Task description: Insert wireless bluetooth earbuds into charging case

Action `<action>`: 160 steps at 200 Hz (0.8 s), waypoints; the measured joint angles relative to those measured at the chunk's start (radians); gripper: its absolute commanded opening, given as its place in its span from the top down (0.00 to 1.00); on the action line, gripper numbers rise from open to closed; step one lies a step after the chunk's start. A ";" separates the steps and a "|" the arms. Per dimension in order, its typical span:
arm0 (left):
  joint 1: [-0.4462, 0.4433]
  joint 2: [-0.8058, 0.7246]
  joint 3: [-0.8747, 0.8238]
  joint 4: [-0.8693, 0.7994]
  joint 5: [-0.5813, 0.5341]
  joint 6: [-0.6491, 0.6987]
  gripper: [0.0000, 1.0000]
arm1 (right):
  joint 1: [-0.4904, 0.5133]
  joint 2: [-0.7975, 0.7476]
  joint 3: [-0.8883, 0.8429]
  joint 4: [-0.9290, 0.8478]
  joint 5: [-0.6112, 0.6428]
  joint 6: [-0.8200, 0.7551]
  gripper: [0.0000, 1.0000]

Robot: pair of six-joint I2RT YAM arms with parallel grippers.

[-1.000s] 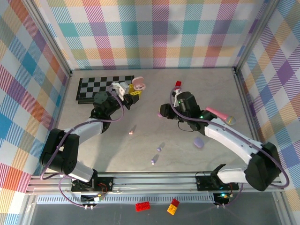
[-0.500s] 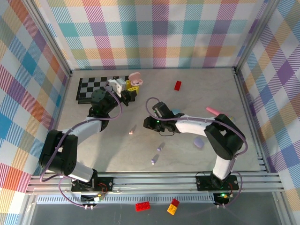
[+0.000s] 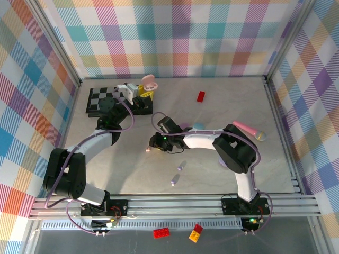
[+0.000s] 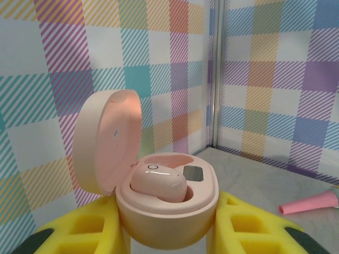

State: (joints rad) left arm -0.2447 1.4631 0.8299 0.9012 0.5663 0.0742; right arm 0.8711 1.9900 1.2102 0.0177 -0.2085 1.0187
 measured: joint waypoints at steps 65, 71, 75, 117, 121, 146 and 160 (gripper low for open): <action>0.002 0.000 0.018 -0.010 0.000 -0.003 0.68 | 0.000 0.058 0.037 -0.012 -0.038 0.023 0.73; 0.002 0.000 0.021 -0.009 0.000 -0.004 0.68 | 0.000 0.062 0.040 -0.013 -0.042 0.024 0.73; 0.001 0.000 0.022 -0.008 0.001 -0.004 0.68 | 0.000 0.064 0.042 -0.013 -0.045 0.025 0.73; 0.002 0.000 0.026 -0.009 0.001 -0.004 0.68 | 0.000 0.086 0.066 -0.014 -0.074 0.040 0.72; 0.001 0.000 0.026 -0.009 0.001 -0.004 0.68 | 0.000 0.088 0.068 -0.014 -0.076 0.040 0.72; 0.002 0.000 0.026 -0.010 0.001 -0.004 0.68 | 0.000 0.098 0.080 -0.021 -0.089 0.043 0.74; 0.002 0.000 0.026 -0.011 0.002 -0.004 0.68 | 0.000 0.102 0.089 -0.031 -0.090 0.044 0.76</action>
State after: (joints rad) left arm -0.2432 1.4631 0.8555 0.8902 0.5678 0.0704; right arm 0.8711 2.0922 1.2991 -0.0128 -0.2989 1.0630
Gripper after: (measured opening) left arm 0.324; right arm 0.259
